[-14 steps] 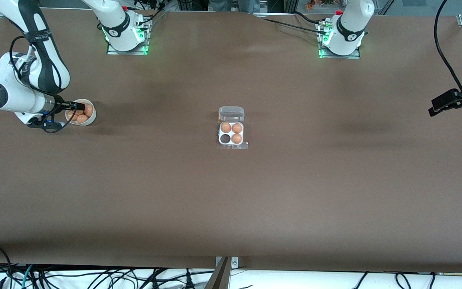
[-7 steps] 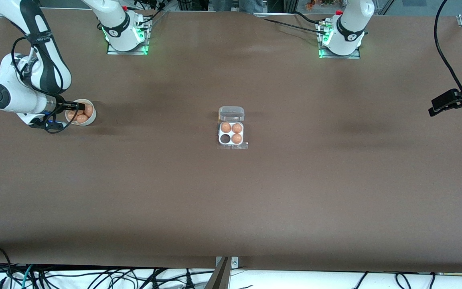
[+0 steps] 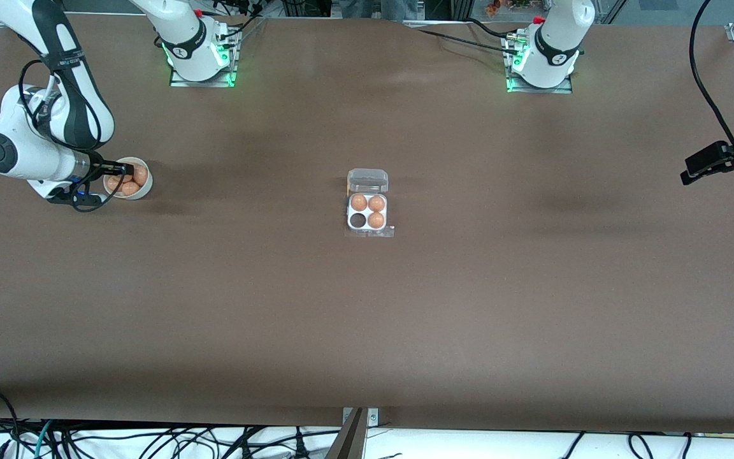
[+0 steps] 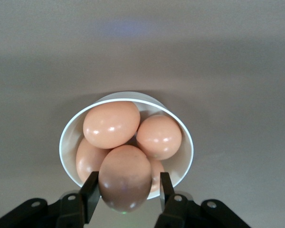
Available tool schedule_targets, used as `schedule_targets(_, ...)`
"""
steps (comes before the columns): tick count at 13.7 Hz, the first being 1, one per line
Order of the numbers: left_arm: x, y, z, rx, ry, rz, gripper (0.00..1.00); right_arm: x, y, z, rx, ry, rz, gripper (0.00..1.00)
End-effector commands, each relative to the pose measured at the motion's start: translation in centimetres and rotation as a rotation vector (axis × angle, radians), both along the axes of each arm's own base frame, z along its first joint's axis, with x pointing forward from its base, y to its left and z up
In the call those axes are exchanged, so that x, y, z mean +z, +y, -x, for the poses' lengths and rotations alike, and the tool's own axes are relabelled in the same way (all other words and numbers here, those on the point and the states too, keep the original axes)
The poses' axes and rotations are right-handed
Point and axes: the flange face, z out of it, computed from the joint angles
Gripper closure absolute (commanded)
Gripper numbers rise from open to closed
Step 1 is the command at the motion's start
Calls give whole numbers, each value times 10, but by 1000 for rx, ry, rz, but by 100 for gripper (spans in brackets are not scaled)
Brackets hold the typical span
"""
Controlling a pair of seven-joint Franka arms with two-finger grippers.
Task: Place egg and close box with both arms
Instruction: 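Lower the right gripper and grasp one brown egg from the bowl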
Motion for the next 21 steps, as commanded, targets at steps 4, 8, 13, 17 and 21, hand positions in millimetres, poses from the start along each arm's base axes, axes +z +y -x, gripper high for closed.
schedule_targets(4, 6, 2, -3, -19, -1, -19, 0, 1, 14, -1, -12, 8, -27, 49)
schedule_targets(8, 4, 2, -3, -19, 2, -19, 0, 0, 13, -2, -9, 15, -27, 49)
schedule_targets(13, 5, 4, -3, -15, 1, -19, 0, -1, 12, -3, -9, 16, -27, 57)
schedule_targets(17, 5, 11, -3, -4, 1, -21, 0, 2, 11, -6, -8, 14, -26, 60)
schedule_targets(21, 6, 11, -2, -4, -2, -21, 0, 9, 11, -11, -5, 23, -29, 65)
